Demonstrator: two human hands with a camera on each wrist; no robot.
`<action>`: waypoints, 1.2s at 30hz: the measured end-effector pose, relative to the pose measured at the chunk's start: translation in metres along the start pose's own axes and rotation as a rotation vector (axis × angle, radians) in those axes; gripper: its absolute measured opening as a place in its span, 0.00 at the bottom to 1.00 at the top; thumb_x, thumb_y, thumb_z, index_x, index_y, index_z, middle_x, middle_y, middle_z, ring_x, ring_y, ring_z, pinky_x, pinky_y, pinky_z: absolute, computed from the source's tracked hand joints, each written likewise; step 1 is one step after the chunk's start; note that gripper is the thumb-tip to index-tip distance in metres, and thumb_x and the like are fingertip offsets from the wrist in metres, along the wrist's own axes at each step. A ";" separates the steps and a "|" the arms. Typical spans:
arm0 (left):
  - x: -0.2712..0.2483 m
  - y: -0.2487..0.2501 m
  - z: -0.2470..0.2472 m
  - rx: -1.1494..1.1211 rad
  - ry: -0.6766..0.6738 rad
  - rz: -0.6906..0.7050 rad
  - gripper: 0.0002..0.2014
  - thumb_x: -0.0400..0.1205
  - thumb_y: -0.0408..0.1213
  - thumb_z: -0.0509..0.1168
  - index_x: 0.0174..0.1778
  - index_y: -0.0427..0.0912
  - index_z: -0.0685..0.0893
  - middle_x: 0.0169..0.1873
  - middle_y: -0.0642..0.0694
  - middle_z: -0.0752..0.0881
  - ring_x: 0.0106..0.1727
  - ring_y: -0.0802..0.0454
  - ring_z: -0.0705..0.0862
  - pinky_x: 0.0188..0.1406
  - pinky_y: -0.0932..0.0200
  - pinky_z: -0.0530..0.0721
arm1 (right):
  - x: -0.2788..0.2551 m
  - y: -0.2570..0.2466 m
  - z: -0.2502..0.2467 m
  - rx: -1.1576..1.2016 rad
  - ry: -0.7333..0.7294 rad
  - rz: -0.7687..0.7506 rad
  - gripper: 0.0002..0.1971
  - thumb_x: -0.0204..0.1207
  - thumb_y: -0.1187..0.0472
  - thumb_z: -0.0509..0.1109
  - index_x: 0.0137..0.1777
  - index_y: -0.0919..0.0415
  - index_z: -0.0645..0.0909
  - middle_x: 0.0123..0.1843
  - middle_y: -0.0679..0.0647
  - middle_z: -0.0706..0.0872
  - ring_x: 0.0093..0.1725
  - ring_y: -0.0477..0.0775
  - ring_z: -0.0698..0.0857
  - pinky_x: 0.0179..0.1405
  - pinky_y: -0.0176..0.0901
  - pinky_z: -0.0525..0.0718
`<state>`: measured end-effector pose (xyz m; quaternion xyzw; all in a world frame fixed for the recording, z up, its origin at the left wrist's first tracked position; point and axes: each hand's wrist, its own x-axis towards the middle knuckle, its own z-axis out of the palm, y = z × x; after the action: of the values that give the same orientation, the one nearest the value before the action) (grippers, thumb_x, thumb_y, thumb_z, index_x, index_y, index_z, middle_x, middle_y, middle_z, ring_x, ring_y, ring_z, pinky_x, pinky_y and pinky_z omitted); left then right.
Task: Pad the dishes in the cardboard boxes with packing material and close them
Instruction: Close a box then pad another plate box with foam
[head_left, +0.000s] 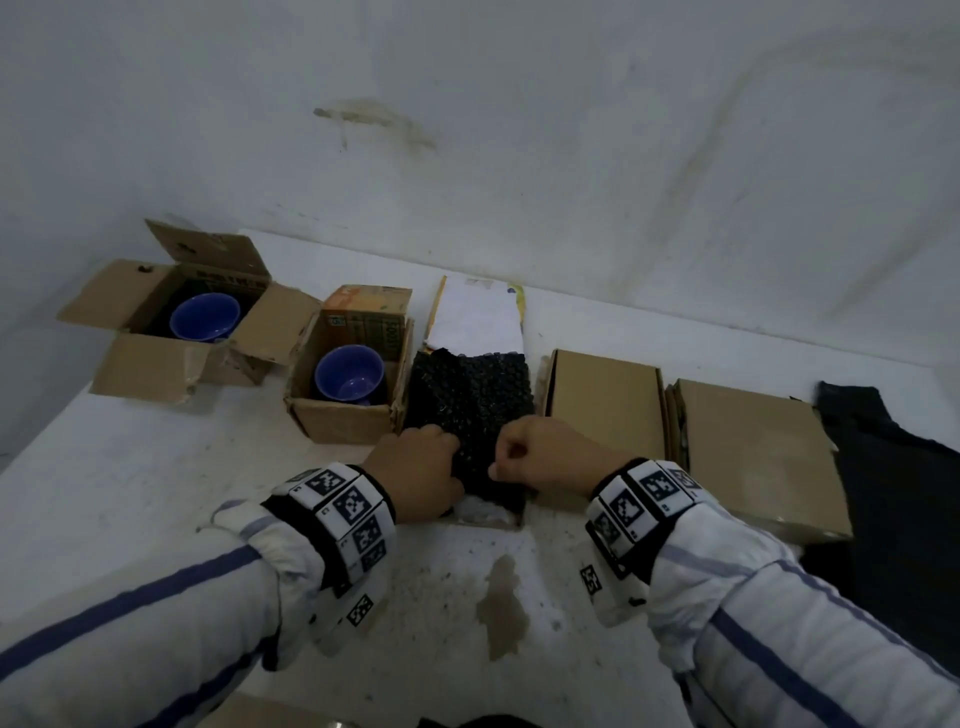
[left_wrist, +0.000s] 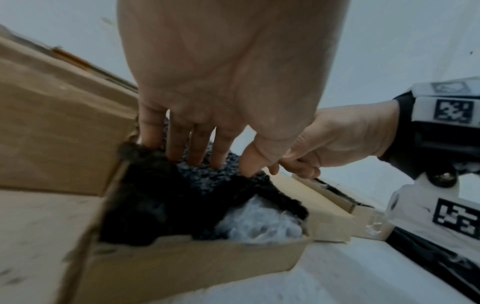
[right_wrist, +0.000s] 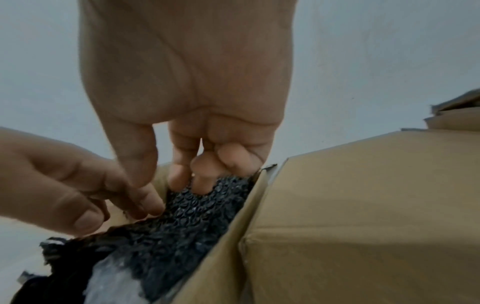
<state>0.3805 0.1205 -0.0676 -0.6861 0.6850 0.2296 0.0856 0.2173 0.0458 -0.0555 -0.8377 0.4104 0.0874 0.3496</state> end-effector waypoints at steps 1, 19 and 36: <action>0.000 0.010 -0.004 -0.007 0.033 0.004 0.23 0.80 0.49 0.60 0.71 0.47 0.72 0.67 0.44 0.74 0.66 0.44 0.75 0.63 0.48 0.75 | -0.005 0.005 -0.002 0.019 0.076 0.013 0.08 0.76 0.54 0.71 0.40 0.56 0.78 0.39 0.47 0.81 0.41 0.48 0.79 0.37 0.37 0.76; 0.065 0.314 0.015 -0.588 -0.209 0.314 0.12 0.83 0.36 0.59 0.58 0.40 0.84 0.57 0.41 0.85 0.59 0.43 0.83 0.62 0.50 0.82 | -0.193 0.233 -0.068 0.222 0.701 0.651 0.07 0.78 0.61 0.63 0.45 0.62 0.81 0.49 0.58 0.86 0.52 0.61 0.83 0.46 0.42 0.73; 0.071 0.399 0.047 -0.430 -0.088 0.255 0.10 0.80 0.35 0.65 0.55 0.38 0.79 0.49 0.41 0.82 0.52 0.42 0.82 0.52 0.49 0.79 | -0.223 0.280 -0.052 0.394 0.485 0.695 0.05 0.77 0.64 0.65 0.45 0.54 0.81 0.47 0.54 0.83 0.48 0.54 0.81 0.44 0.42 0.77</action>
<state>-0.0226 0.0579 -0.0616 -0.5860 0.6970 0.4085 -0.0620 -0.1443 0.0341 -0.0639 -0.5643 0.7456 -0.0786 0.3457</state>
